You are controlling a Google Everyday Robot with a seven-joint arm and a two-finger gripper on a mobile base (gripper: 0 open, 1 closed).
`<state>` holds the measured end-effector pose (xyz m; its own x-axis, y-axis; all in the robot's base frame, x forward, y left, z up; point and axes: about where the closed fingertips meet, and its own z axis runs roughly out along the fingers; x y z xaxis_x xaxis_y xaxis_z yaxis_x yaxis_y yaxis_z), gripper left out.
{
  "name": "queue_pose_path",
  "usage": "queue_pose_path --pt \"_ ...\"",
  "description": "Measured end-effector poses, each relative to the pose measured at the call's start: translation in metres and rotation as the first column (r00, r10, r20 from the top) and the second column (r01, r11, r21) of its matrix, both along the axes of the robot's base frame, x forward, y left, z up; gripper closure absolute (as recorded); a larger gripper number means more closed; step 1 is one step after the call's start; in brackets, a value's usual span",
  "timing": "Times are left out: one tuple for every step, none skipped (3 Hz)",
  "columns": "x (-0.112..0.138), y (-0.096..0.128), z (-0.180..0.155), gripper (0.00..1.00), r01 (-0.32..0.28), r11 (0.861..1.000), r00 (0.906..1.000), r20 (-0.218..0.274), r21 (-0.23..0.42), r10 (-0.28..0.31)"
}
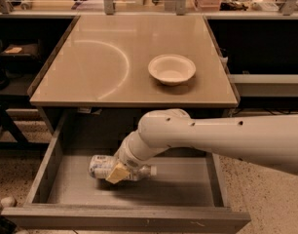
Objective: Pick blue plastic bottle from top drawer and place on counter
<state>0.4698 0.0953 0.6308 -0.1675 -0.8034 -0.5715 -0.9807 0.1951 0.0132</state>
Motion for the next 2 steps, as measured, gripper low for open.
queue_pose_path --pt "0.003 -0.007 0.053 1.00 0.073 0.995 0.9973 0.013 -0.067 -0.072" --pt "0.009 -0.015 0.104 1.00 0.140 0.985 0.9900 0.036 -0.105 -0.137"
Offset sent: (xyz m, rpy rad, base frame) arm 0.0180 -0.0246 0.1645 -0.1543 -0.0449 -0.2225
